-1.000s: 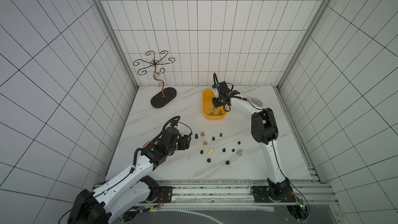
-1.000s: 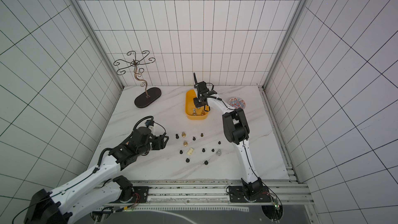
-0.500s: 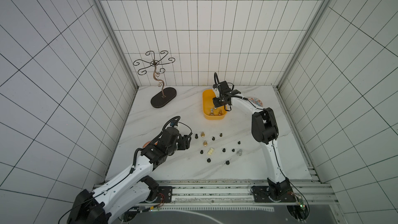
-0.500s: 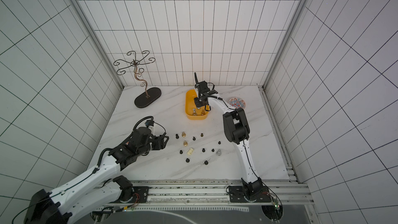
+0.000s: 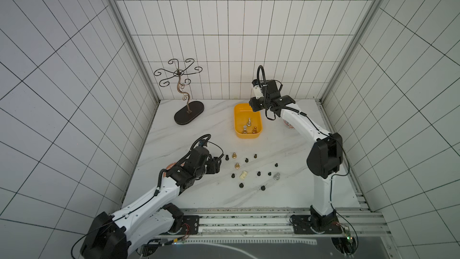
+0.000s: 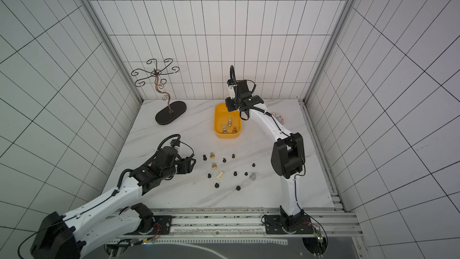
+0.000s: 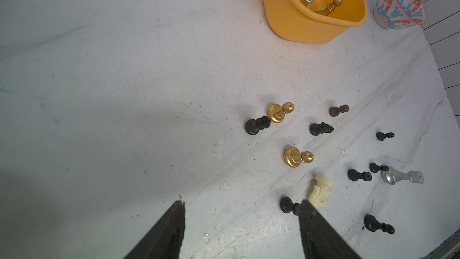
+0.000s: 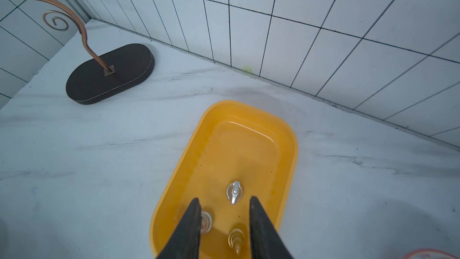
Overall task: Put the chess pieces into the storage box
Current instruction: Place the chess piece in the storage box, then pick up the chess piece at the center of the board.
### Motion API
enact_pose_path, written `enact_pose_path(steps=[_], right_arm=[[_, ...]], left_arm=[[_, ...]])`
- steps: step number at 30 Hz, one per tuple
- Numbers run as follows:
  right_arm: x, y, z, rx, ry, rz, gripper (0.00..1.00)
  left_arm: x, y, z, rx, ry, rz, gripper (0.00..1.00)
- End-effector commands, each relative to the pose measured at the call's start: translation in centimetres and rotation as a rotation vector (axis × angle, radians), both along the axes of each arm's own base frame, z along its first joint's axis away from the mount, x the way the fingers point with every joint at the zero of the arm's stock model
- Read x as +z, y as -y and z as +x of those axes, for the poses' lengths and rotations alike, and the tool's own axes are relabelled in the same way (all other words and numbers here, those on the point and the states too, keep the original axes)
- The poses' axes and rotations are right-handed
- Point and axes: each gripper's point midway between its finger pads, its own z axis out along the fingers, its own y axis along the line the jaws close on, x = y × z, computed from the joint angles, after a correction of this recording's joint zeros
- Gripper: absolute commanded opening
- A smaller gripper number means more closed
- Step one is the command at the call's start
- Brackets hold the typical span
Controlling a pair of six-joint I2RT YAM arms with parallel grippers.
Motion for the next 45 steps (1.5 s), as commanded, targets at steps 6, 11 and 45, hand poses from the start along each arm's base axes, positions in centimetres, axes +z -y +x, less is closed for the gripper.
enact_pose_path(steps=[6,11,45], right_arm=[[-4.0,2.9,-7.1,0.001,-0.071,0.045,0.34],[-6.2,4.5,-11.0,-0.009,-0.117,0.053,0.34],[-12.8,8.4,-19.3,-0.085,-0.275,0.069,0.34]], left_arm=[[1.0,1.9,1.4,-0.054,0.033,0.004,0.71],[0.4,3.0,2.1,-0.084,0.021,0.037,0.70],[-5.2,6.1,8.0,-0.086,-0.041,0.232,0.42]])
